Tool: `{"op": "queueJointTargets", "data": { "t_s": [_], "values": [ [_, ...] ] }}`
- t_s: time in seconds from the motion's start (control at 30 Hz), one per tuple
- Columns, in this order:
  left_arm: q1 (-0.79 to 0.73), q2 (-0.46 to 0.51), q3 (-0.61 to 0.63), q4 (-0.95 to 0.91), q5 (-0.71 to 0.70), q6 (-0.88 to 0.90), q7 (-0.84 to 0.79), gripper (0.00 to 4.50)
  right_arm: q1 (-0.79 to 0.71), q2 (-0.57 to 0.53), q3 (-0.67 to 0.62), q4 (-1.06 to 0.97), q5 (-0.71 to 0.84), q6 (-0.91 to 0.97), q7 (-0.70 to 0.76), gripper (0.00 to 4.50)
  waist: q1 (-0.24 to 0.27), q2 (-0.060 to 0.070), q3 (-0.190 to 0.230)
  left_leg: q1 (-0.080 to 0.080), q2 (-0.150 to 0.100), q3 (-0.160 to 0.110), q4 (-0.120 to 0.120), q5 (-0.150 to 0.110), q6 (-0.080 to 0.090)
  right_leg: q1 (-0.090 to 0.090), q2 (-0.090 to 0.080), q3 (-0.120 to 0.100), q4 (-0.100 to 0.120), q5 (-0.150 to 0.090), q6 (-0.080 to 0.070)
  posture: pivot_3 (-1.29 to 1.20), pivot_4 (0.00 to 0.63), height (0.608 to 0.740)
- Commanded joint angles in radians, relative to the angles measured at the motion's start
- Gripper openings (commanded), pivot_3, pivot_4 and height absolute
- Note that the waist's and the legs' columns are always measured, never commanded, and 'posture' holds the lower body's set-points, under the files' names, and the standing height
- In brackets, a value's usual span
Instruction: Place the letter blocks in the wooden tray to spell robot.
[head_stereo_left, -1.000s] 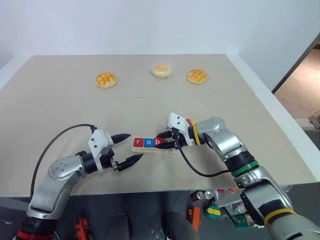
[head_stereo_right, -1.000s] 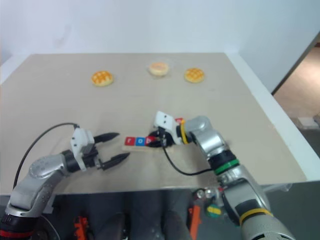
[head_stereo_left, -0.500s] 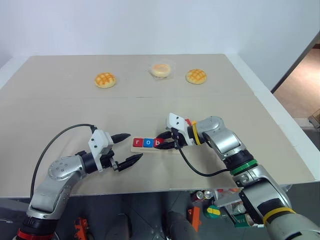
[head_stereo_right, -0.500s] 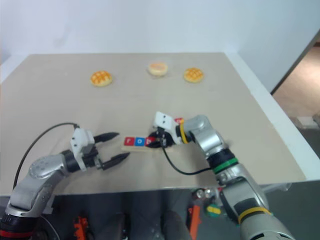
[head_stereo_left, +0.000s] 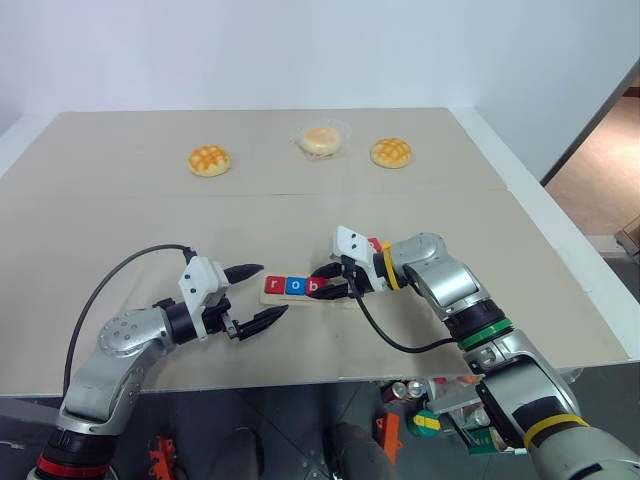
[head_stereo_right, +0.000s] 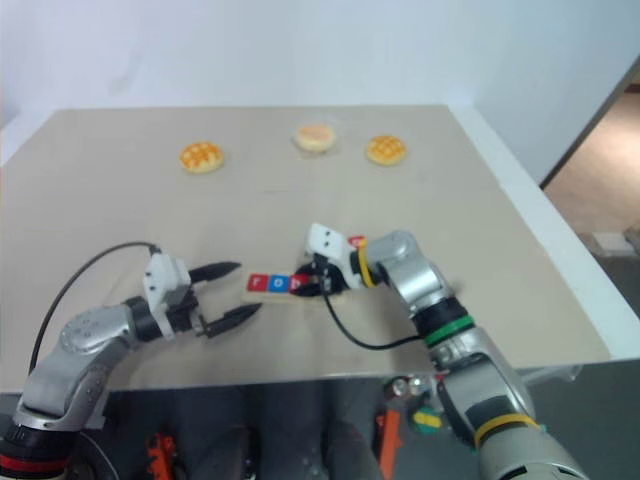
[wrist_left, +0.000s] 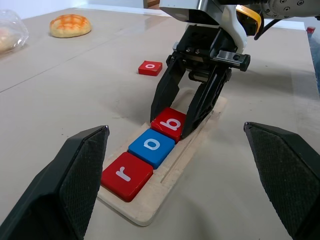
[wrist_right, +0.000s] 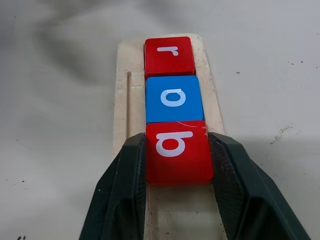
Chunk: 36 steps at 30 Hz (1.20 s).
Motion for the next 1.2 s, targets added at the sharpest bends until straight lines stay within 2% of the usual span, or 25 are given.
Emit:
{"op": "queueJointTargets", "data": {
  "t_s": [0.03, 0.13, 0.37, 0.67, 0.83, 1.03, 1.2],
  "values": [
    [-0.010, 0.004, 0.000, -0.013, 0.000, -0.023, -0.011, 4.50, -0.012, 0.003, -0.013, 0.004, -0.007, -0.004, -0.004, 3.26, 0.000, 0.000, 0.000, 0.000, 0.000, 0.000, 0.000, 0.000, 0.000, 0.000, 0.000, 0.000, 0.000, 0.000, 0.000, 0.00, 0.150, 0.739],
    [-0.012, 0.004, -0.005, -0.015, -0.002, -0.023, -0.019, 4.50, -0.011, 0.004, -0.020, -0.002, -0.005, -0.007, -0.012, 4.40, 0.000, 0.000, 0.000, 0.000, 0.000, 0.000, 0.000, 0.000, 0.000, 0.000, 0.000, 0.000, 0.000, -0.001, -0.002, 0.00, 0.150, 0.739],
    [-0.023, 0.006, -0.010, -0.014, -0.011, -0.013, -0.038, 4.50, -0.003, -0.005, -0.071, -0.076, 0.047, 0.053, -0.029, 4.40, 0.000, 0.000, 0.000, 0.000, 0.000, 0.000, 0.000, 0.000, 0.000, 0.000, 0.000, 0.000, 0.000, 0.000, 0.000, 0.00, 0.150, 0.739],
    [-0.034, 0.028, -0.018, -0.047, -0.054, 0.042, -0.091, 4.50, 0.024, -0.056, -0.262, -0.183, 0.153, 0.204, -0.138, 4.40, 0.000, 0.000, 0.000, -0.002, 0.000, 0.000, 0.000, 0.000, 0.000, -0.002, 0.000, 0.000, 0.000, 0.000, 0.000, 0.00, 0.150, 0.739],
    [-0.071, 0.043, -0.035, -0.072, -0.070, 0.077, -0.100, 4.50, 0.108, 0.002, -0.435, -0.304, 0.109, 0.255, -0.516, 4.40, 0.000, 0.000, 0.000, -0.002, 0.000, 0.000, -0.001, 0.000, 0.000, -0.002, 0.000, 0.000, 0.000, 0.000, 0.000, 0.00, 0.150, 0.739],
    [-0.082, 0.036, -0.042, -0.067, -0.068, 0.072, -0.100, 4.50, 0.240, 0.141, -0.436, -0.501, 0.034, 0.306, -0.823, 4.40, -0.005, 0.000, 0.000, -0.004, 0.000, 0.002, -0.003, 0.000, 0.000, -0.007, 0.000, 0.002, 0.001, 0.000, 0.001, 0.00, 0.150, 0.739],
    [-0.086, 0.028, -0.051, -0.063, -0.080, 0.075, -0.110, 4.50, 0.292, 0.213, -0.404, -0.480, -0.021, 0.284, -0.948, 4.40, -0.003, 0.000, 0.000, -0.005, 0.000, 0.002, -0.003, 0.000, 0.000, -0.008, 0.000, 0.002, 0.001, 0.000, 0.001, 0.00, 0.150, 0.739]
  ]
}}
